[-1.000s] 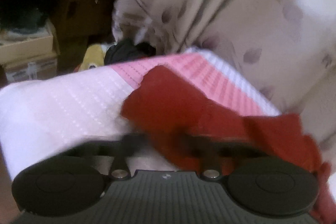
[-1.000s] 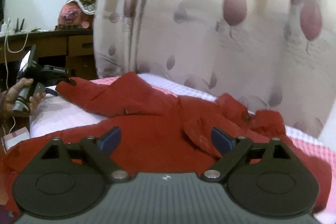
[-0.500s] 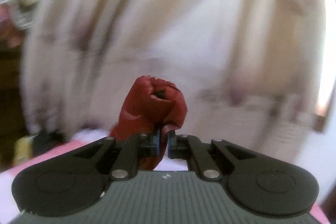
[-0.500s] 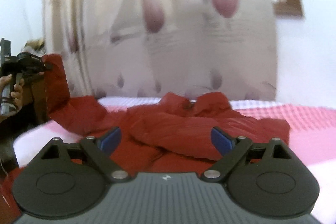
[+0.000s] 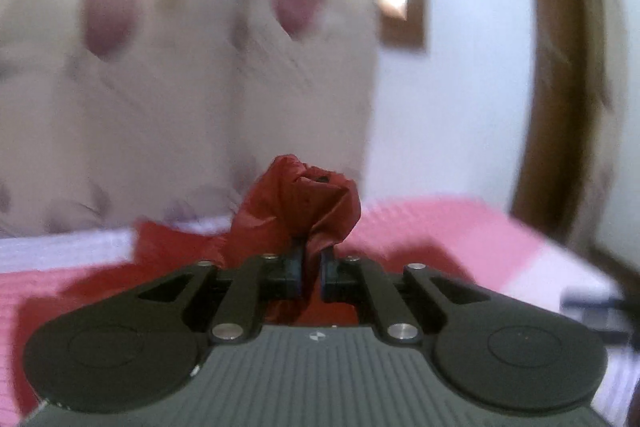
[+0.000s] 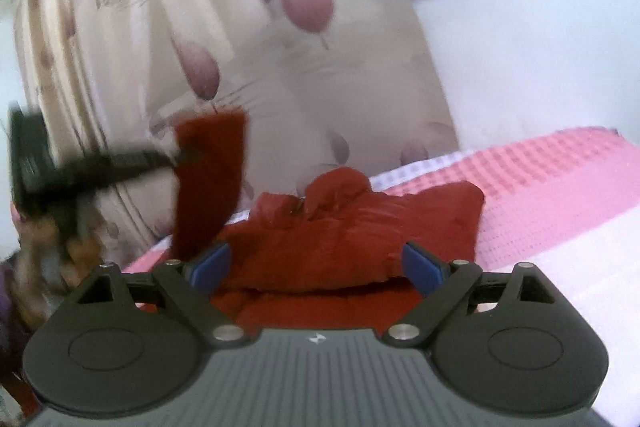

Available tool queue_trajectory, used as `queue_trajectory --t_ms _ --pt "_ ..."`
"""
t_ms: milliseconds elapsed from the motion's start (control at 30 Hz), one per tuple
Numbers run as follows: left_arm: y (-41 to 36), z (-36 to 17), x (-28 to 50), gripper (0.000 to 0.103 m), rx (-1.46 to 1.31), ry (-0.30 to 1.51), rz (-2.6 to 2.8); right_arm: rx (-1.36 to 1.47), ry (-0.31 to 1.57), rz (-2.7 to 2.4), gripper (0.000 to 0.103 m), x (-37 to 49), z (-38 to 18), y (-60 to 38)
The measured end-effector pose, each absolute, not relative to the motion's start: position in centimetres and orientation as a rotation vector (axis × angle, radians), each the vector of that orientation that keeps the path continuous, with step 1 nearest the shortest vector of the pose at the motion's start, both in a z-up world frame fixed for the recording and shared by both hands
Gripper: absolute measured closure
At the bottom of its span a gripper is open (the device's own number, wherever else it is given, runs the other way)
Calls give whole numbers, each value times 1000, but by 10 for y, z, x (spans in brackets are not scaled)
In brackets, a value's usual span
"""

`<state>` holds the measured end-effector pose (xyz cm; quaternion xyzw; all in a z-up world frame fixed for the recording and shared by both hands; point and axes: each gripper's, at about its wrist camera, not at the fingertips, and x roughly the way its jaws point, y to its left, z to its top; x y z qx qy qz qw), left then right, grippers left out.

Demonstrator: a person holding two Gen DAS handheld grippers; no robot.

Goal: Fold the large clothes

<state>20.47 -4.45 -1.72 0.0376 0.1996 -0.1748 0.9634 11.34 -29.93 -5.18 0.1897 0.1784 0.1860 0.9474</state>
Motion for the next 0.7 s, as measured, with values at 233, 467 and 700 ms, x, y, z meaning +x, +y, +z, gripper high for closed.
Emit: queue_trajectory --t_ms 233,467,700 --pt "-55 -57 196 7 164 394 -415 396 368 402 10 123 -54 -299" --pt "3 -28 160 1 60 315 -352 461 397 506 10 169 -42 -290" --pt "56 -32 210 67 -11 455 -181 240 445 518 77 244 -35 -229"
